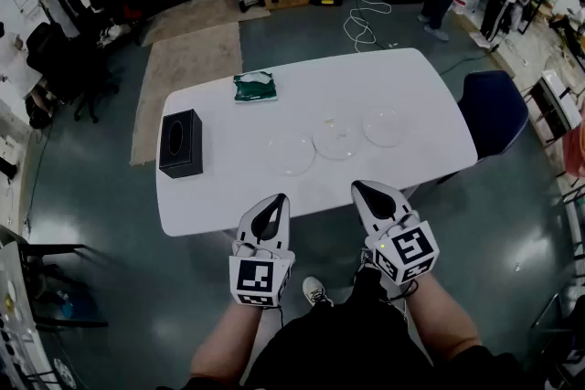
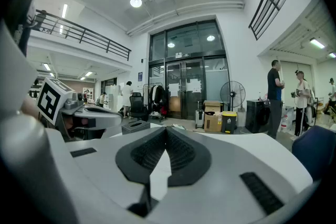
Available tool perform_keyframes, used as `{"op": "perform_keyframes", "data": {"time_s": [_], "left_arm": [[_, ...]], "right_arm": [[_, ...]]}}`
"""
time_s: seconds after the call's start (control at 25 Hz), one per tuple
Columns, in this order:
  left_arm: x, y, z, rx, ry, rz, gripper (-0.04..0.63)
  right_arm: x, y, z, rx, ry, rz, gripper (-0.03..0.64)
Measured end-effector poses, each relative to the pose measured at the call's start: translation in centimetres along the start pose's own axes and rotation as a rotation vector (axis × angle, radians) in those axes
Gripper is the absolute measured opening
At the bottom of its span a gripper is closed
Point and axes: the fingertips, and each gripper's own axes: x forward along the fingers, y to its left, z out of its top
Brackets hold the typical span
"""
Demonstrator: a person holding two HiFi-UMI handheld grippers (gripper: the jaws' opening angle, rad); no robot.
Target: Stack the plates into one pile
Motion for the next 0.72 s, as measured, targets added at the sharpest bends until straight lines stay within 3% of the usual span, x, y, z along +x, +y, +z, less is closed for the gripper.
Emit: {"op": "perform_keyframes", "data": {"time_s": [0.72], "left_arm": [[0.8,-0.8,0.7,-0.015,-0.013,-0.012,0.02]], "right_arm": [[-0.7,-1.7,1.5,0.041,-0.058,0.023,0.018]]}}
